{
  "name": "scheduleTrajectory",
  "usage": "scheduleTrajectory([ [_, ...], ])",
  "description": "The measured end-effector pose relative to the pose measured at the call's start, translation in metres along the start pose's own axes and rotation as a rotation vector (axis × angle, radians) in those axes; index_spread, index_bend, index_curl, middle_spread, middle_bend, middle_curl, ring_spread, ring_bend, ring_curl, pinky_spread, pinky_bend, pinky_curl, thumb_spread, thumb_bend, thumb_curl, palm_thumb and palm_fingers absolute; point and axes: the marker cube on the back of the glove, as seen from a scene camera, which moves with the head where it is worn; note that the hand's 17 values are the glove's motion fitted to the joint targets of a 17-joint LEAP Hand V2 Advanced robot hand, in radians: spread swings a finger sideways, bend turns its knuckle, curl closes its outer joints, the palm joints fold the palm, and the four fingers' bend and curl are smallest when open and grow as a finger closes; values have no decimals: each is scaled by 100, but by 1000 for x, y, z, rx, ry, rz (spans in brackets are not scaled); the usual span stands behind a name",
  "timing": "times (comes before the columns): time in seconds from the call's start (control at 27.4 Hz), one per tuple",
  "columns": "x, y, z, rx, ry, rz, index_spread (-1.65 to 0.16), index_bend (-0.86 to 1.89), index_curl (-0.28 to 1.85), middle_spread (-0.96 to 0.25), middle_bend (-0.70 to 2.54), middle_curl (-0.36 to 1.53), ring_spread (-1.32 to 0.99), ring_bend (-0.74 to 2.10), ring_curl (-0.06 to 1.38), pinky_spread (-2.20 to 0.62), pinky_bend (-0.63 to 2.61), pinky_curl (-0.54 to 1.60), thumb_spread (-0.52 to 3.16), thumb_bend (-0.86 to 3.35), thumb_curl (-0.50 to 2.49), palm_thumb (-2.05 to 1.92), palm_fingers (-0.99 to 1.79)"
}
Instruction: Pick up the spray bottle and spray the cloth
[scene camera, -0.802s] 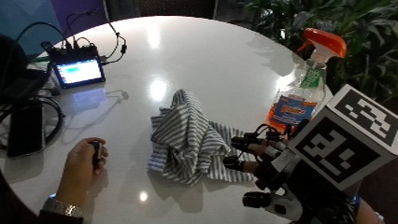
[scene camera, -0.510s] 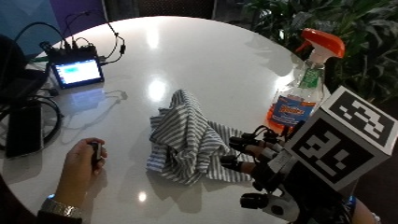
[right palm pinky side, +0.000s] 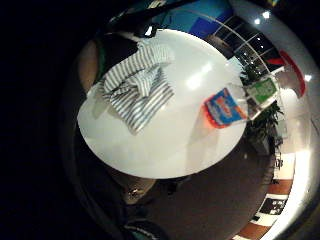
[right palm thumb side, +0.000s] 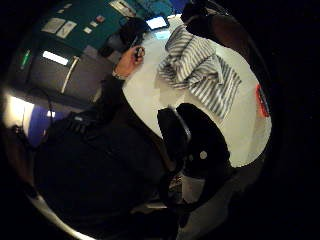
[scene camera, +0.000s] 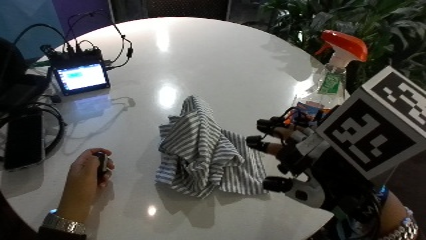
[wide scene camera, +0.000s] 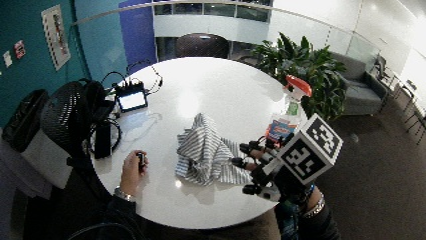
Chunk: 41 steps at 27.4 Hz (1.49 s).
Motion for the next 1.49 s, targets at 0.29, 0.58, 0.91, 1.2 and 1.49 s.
scheduleTrajectory([
  [0.29,32,-20,-16,206,36,221,-43,16,29,-11,20,26,-12,33,25,21,20,24,120,17,18,50,76],
  [0.58,89,-25,-28,584,-52,624,-35,17,30,-10,26,32,-11,44,31,15,15,24,124,17,23,58,99],
  [0.91,119,-89,16,693,-203,894,-27,12,31,-7,21,34,-9,44,35,11,20,28,123,14,27,62,94],
  [1.2,129,-118,38,755,-322,930,-25,13,30,-6,23,36,-7,37,34,12,18,29,119,13,32,70,84],
  [1.49,144,-129,32,827,-452,956,-28,9,27,-14,36,41,-11,45,35,9,14,27,110,10,37,79,101],
])
